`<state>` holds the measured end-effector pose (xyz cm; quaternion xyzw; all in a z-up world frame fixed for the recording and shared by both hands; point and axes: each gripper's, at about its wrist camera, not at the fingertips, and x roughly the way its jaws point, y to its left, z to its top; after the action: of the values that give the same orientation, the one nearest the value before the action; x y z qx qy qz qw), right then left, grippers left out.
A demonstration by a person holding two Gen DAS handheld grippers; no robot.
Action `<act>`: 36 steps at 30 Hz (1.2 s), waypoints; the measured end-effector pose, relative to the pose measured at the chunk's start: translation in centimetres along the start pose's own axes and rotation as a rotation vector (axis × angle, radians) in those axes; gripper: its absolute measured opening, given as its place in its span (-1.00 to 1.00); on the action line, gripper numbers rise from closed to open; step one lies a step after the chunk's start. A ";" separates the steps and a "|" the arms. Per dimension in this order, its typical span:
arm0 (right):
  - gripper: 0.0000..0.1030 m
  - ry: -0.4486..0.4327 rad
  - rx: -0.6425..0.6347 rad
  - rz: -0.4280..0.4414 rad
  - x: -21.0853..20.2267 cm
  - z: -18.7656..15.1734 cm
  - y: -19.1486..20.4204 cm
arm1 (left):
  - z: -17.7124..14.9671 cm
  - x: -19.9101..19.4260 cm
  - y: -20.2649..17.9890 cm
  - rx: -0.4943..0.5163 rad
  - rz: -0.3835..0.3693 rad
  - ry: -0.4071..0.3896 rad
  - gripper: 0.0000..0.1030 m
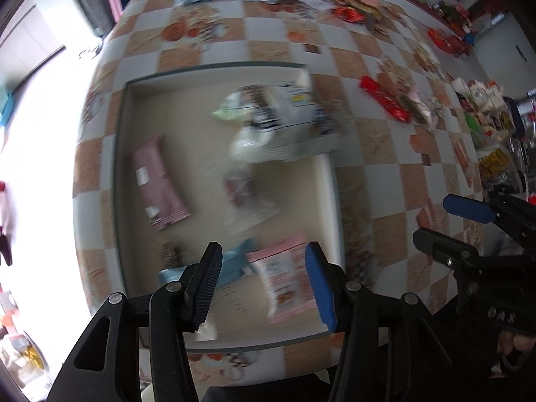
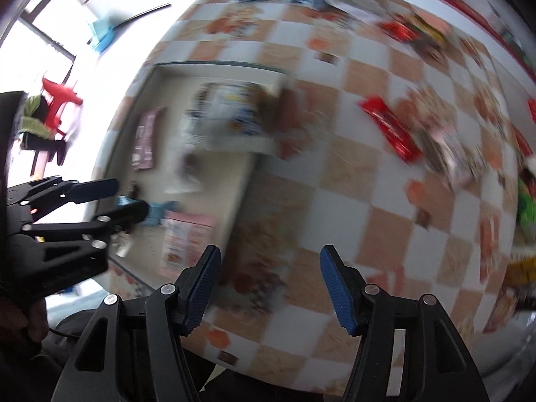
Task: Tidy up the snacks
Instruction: 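Withdraw both tools from the tray back over the remaining snacks, then grasp red packet with left tool while right tool moves toward pink packet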
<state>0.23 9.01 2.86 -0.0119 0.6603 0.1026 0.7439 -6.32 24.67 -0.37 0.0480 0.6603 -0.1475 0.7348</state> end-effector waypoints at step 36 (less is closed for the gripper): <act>0.23 0.149 0.343 0.040 1.8 -10.7 -22.5 | 7.8 7.3 -15.0 -0.011 -0.043 0.212 0.34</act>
<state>-6.24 -14.40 -2.97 0.1204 0.7216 0.0023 0.6818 -2.43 7.20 -4.75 0.0453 0.7358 -0.1536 0.6580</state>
